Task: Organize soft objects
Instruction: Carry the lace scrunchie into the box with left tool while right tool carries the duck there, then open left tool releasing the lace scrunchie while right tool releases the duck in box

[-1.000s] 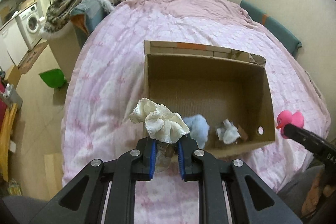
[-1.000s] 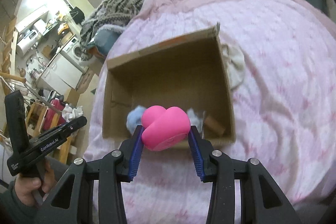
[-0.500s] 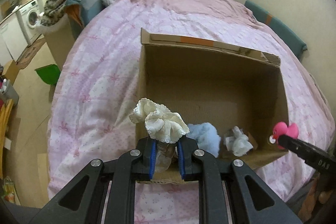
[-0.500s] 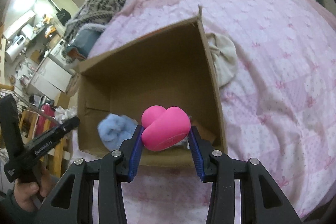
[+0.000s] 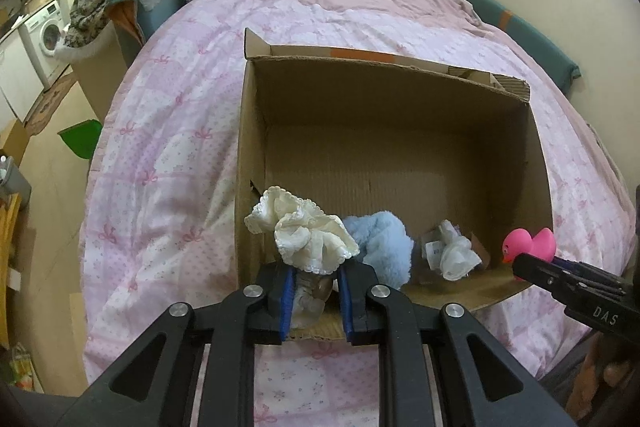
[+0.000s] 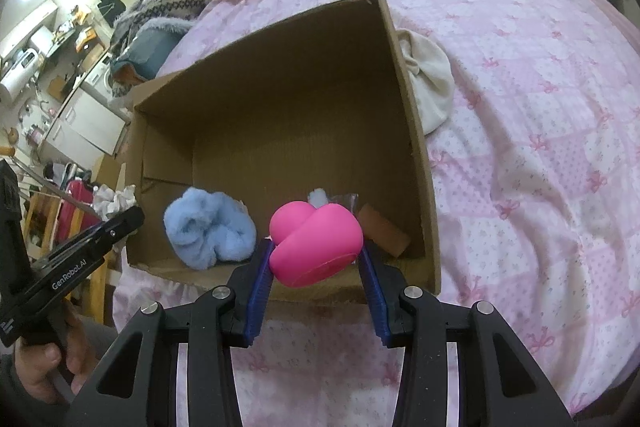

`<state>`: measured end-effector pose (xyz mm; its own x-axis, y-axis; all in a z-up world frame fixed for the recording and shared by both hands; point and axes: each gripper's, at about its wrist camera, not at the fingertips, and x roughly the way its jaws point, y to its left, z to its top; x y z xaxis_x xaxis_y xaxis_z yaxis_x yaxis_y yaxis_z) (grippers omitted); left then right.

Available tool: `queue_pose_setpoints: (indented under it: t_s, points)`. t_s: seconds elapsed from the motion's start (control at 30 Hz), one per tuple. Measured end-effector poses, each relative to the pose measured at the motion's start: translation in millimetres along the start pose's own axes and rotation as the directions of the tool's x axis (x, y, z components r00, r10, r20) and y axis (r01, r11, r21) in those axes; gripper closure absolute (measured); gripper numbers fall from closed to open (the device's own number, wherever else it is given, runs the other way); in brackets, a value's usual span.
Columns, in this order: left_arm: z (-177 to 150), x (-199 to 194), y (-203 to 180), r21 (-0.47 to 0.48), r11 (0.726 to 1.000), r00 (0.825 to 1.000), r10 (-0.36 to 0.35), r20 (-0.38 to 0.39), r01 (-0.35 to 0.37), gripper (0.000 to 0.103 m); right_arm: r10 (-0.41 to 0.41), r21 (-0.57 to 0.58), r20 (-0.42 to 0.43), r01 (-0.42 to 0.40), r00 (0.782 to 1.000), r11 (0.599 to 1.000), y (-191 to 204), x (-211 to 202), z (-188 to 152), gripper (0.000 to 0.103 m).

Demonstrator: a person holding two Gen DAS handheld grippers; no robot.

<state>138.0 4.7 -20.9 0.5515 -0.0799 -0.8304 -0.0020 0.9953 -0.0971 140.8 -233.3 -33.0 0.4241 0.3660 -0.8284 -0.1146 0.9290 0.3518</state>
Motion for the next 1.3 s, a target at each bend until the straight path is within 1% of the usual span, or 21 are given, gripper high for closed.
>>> queue_pose_setpoints:
  t_s: [0.27, 0.33, 0.43, 0.5, 0.53, 0.57, 0.63, 0.7, 0.8, 0.9, 0.97, 1.0, 1.03, 1.07, 1.1, 1.17, 1.2, 1.23, 1.27, 1.3]
  points:
    - [-2, 4, 1, 0.002, 1.000, 1.000, 0.011, -0.016, -0.011, 0.085, 0.001, -0.018, -0.022, -0.002, 1.000, 1.000, 5, 5, -3, 0.058]
    - [-2, 5, -1, 0.007, 1.000, 1.000, 0.013, -0.024, -0.013, 0.082, 0.006, -0.023, -0.031, -0.007, 1.000, 1.000, 6, 7, -4, 0.058]
    - [-4, 5, -2, 0.018, 1.000, 1.000, 0.022, -0.021, -0.022, 0.080, 0.005, -0.033, -0.033, -0.006, 0.999, 0.999, 8, 7, -4, 0.058]
    - [-4, 4, -3, 0.024, 0.999, 1.000, 0.025, -0.017, -0.025, 0.074, 0.007, -0.034, -0.034, -0.009, 0.999, 0.999, 9, 8, -4, 0.058]
    - [-4, 3, -3, 0.027, 0.999, 0.999, 0.031, -0.013, -0.030, 0.065, 0.007, -0.034, -0.034, -0.008, 0.999, 0.999, 8, 8, -4, 0.058]
    - [-5, 2, -4, 0.030, 0.999, 0.999, 0.039, -0.007, -0.039, 0.055, 0.008, -0.033, -0.035, -0.010, 0.999, 0.999, 8, 8, -4, 0.058]
    - [-5, -2, -4, 0.036, 0.998, 0.998, 0.059, 0.019, -0.060, 0.046, 0.011, -0.032, -0.035, -0.012, 0.999, 0.999, 8, 9, -3, 0.058]
    - [-4, -4, -5, 0.039, 0.997, 0.997, 0.071, 0.035, -0.073, 0.044, 0.012, -0.030, -0.035, -0.013, 0.999, 0.999, 8, 9, -2, 0.058]
    - [-2, -6, -3, 0.033, 0.996, 0.996, 0.076, 0.041, -0.077, 0.044, 0.013, -0.024, -0.033, -0.014, 0.999, 1.000, 7, 9, -2, 0.057]
    - [0, -9, -1, 0.024, 0.996, 0.995, 0.088, 0.050, -0.089, 0.044, 0.025, -0.011, -0.011, -0.025, 1.000, 1.000, 5, 3, 0, 0.056]
    - [1, -11, 1, 0.017, 0.995, 0.994, 0.092, 0.060, -0.094, 0.044, 0.025, -0.009, 0.010, -0.025, 1.000, 1.000, 4, -1, 1, 0.046]
    - [2, -12, 3, 0.011, 0.995, 0.993, 0.097, 0.063, -0.098, 0.044, 0.032, -0.007, 0.022, -0.032, 0.999, 0.999, 4, -4, 2, 0.045]
    - [1, -13, 3, 0.005, 0.995, 0.992, 0.104, 0.065, -0.104, 0.041, 0.038, -0.004, 0.034, -0.038, 0.999, 0.999, 4, -7, 3, 0.045]
    - [2, -14, 4, 0.001, 0.994, 0.992, 0.108, 0.068, -0.108, 0.036, 0.034, -0.003, 0.044, -0.034, 0.998, 0.999, 5, -9, 3, 0.039]
    - [2, -16, 5, -0.005, 0.994, 0.991, 0.107, 0.077, -0.107, 0.033, 0.031, -0.004, 0.058, -0.031, 0.998, 1.000, 5, -12, 3, 0.033]
    - [2, -22, 6, -0.017, 0.994, 0.989, 0.105, 0.100, -0.104, 0.023, 0.029, -0.013, 0.099, -0.028, 0.995, 1.000, 7, -20, 4, 0.032]
    - [3, -26, 7, -0.022, 0.995, 0.988, 0.102, 0.115, -0.100, 0.021, 0.027, -0.019, 0.121, -0.025, 0.992, 1.000, 8, -25, 5, 0.031]
    - [3, -30, 8, -0.025, 0.995, 0.987, 0.099, 0.129, -0.097, 0.019, 0.022, -0.023, 0.146, -0.019, 0.989, 1.000, 9, -30, 5, 0.026]
    - [3, -36, 8, -0.026, 0.995, 0.985, 0.096, 0.141, -0.093, 0.018, 0.014, -0.023, 0.173, -0.010, 0.985, 1.000, 10, -35, 5, 0.019]
    - [4, -40, 9, -0.027, 0.996, 0.985, 0.093, 0.144, -0.090, 0.018, 0.010, -0.020, 0.198, -0.006, 0.980, 1.000, 10, -40, 5, 0.014]
